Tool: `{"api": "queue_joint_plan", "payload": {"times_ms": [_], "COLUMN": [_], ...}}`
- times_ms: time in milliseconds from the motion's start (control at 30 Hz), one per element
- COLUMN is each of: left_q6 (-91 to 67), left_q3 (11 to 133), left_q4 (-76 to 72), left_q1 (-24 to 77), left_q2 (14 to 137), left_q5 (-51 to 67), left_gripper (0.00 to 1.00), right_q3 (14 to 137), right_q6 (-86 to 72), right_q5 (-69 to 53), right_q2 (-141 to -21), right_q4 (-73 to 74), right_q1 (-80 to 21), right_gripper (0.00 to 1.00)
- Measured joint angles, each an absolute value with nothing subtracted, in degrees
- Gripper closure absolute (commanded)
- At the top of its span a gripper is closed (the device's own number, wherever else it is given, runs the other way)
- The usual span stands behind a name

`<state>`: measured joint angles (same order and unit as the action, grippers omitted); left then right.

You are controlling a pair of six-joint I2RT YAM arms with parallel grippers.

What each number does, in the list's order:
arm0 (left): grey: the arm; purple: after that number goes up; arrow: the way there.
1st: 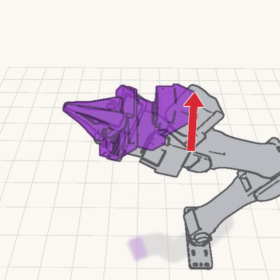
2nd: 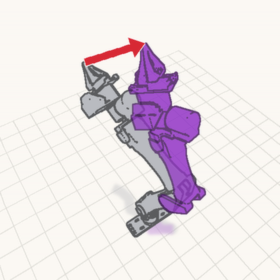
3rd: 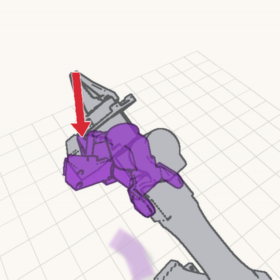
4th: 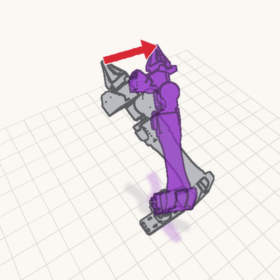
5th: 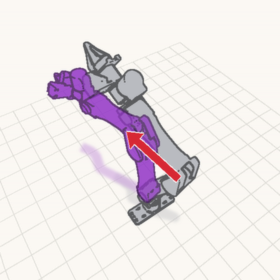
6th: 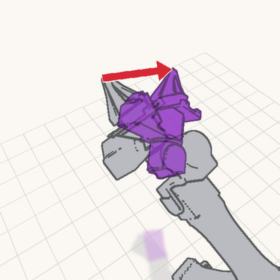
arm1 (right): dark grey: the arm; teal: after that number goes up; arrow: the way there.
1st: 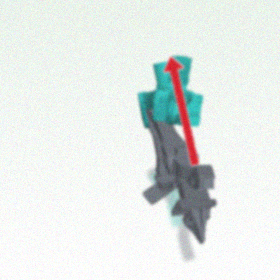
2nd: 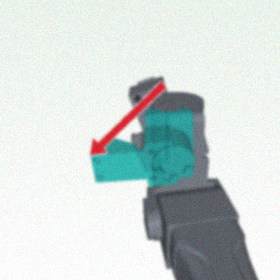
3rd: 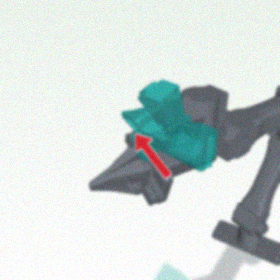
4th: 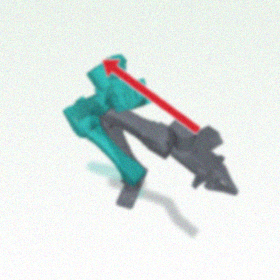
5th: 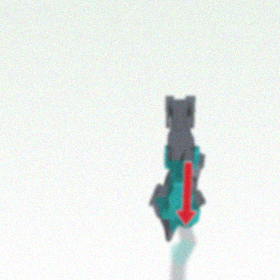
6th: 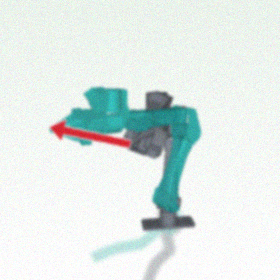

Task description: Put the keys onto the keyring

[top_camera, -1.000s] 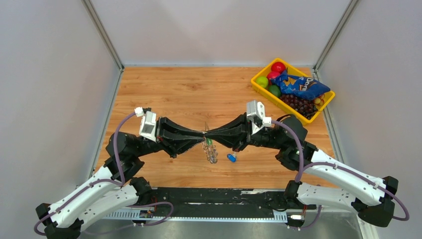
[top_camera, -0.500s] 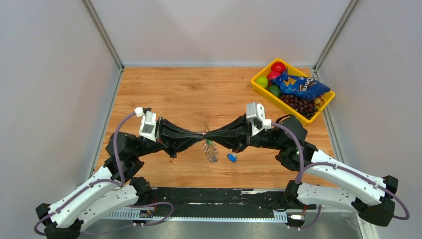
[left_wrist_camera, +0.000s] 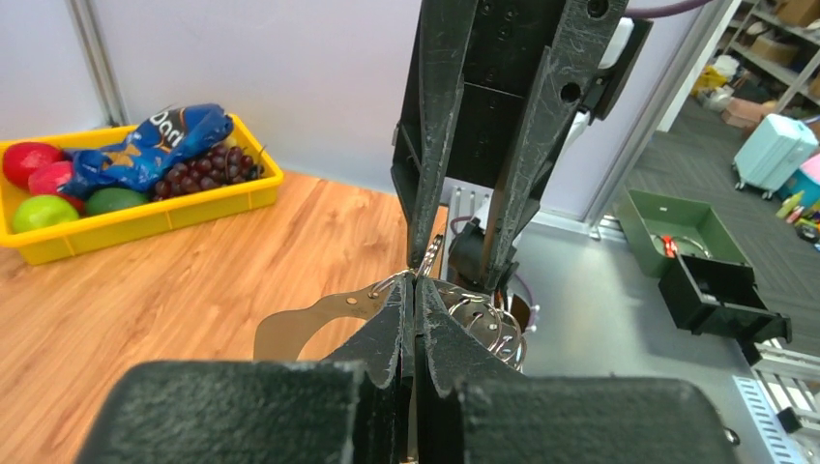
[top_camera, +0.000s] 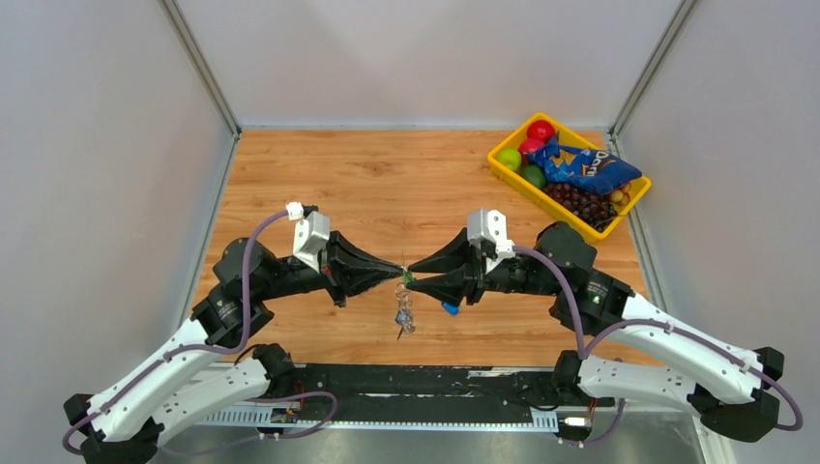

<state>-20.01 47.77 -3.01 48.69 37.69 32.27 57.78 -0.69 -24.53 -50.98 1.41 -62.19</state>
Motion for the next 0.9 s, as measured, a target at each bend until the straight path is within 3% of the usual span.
{"api": "queue_joint_plan", "payload": {"times_ms": [433, 900], "left_q6": [-8.4, 1.8], "left_q3": [63.0, 70.0], "left_q4": [20.5, 41.3], "left_q1": [48.7, 48.7], "left_q2": [40.7, 49.1], "left_q5": [33.0, 30.7], "left_gripper": [1.00, 1.00], "right_q3": [68.2, 77.6], "right_q6": [5.2, 10.2], "right_q5": [-22.4, -23.7], "right_q2": [-51.7, -61.6], "right_q4": [23.2, 32.5], "right_q1": [-62.2, -62.2], "right_gripper": [0.62, 0.68]}}
